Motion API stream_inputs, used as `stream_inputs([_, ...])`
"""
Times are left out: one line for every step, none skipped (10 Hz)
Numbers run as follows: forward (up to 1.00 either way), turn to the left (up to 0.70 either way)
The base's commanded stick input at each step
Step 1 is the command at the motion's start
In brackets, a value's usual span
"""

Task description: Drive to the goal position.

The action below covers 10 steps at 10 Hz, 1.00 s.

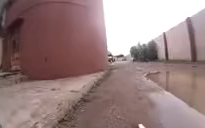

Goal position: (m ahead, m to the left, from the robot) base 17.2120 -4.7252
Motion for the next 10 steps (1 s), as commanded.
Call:
stream_inputs([0.50,0.00])
stream_inputs([0.50,0.00])
stream_inputs([0.50,0.00])
stream_inputs([0.50,0.00])
stream_inputs([0.50,0.00])
stream_inputs([0.50,-0.24])
stream_inputs([0.50,-0.50])
stream_inputs([0.50,-0.50])
stream_inputs([0.50,0.00])
stream_inputs([0.50,0.00])
